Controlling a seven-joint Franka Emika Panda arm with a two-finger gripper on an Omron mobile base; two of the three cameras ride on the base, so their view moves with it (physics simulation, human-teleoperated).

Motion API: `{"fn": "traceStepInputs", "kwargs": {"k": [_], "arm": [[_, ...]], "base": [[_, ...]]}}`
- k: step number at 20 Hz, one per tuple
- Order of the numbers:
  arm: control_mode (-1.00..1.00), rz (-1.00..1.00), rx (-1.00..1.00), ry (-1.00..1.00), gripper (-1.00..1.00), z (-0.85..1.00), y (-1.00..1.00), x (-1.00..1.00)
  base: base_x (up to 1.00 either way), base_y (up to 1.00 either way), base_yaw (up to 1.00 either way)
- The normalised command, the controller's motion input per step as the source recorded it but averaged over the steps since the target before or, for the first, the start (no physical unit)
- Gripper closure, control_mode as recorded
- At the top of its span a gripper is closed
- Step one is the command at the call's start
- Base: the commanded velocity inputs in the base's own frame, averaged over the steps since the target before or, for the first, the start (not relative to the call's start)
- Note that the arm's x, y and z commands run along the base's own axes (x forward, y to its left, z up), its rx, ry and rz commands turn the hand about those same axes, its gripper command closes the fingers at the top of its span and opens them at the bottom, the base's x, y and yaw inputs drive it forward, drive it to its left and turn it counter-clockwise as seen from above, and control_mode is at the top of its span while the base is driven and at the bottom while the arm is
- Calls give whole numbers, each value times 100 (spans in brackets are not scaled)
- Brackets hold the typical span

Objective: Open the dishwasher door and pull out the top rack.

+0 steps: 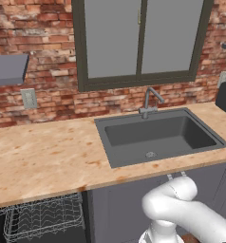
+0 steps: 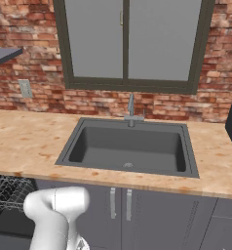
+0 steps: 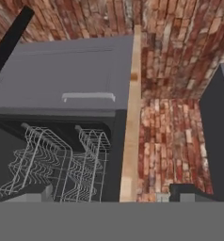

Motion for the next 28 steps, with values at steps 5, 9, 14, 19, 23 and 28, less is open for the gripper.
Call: {"fn": "traceStepInputs", "kwargs": {"k": [5,9,14,19,23,28], "arm": [[-100,0,2,14,-100,19,-10,39],[-100,0,0,16,-100,5,-3,43],[-100,0,0,7,-100,-13,0,45],[-100,0,0,1,-100,-10,0,40],[-100,0,0,3,-100,-2,2,30],[-100,4,0,12,-100,4,4,11]], "base": [[0,0,0],[0,0,0],[0,0,0],[0,0,0],[0,0,0],[0,0,0]]}}
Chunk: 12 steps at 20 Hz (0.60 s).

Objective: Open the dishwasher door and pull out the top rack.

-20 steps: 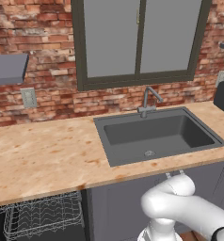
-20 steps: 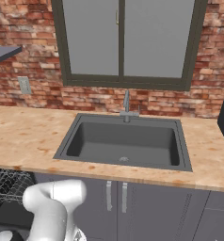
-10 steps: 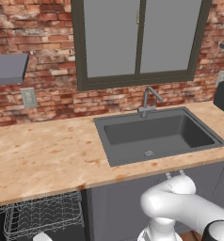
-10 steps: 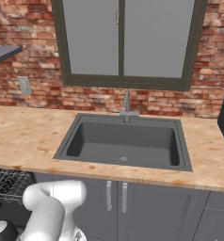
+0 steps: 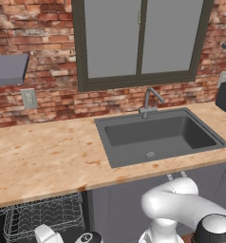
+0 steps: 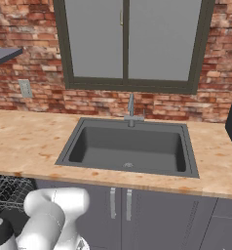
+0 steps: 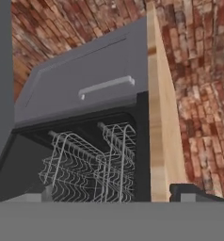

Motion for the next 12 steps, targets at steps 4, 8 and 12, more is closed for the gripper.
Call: {"fn": "traceStepInputs", "kwargs": {"k": [4,8,12], "arm": [[-100,6,-11,8,-100,6,0,-4],[-100,5,-22,11,-100,0,-1,-10],[-100,6,-23,7,-100,0,-5,-11]], "base": [[0,0,0],[0,0,0],[0,0,0]]}}
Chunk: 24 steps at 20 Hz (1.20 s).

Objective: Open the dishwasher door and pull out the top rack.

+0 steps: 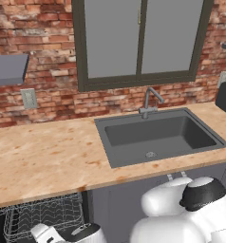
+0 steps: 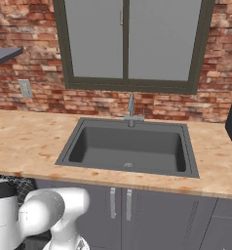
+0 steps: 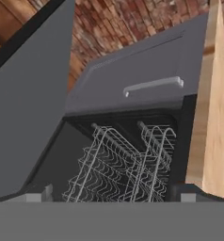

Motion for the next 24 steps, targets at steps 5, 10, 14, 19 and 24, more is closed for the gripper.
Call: {"fn": "traceStepInputs", "kwargs": {"k": [5,10,14,19,24], "arm": [[-100,9,-25,2,-100,4,-1,-18],[-100,10,-25,-3,-100,3,0,-14],[-100,10,-25,-13,-100,0,-8,-11],[-100,10,-24,-19,-100,0,-10,-7],[-100,11,-21,-22,-100,0,-10,-4]], "base": [[0,0,0],[0,0,0],[0,0,0],[0,0,0],[0,0,0]]}}
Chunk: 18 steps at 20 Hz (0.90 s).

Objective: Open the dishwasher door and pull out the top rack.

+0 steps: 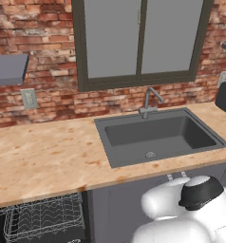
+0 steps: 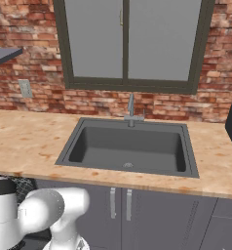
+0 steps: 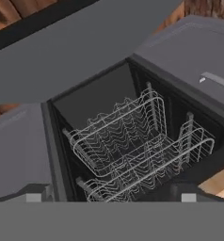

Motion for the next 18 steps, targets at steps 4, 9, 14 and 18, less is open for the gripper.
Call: {"fn": "traceStepInputs", "kwargs": {"k": [4,9,14,18], "arm": [[-100,13,-11,-24,-100,0,-10,0],[-100,13,-5,-18,-100,0,-13,9],[-100,15,-3,-1,-100,5,-17,25],[-100,11,-2,9,-100,9,-8,36]], "base": [[0,0,0],[0,0,0],[0,0,0],[0,0,0]]}}
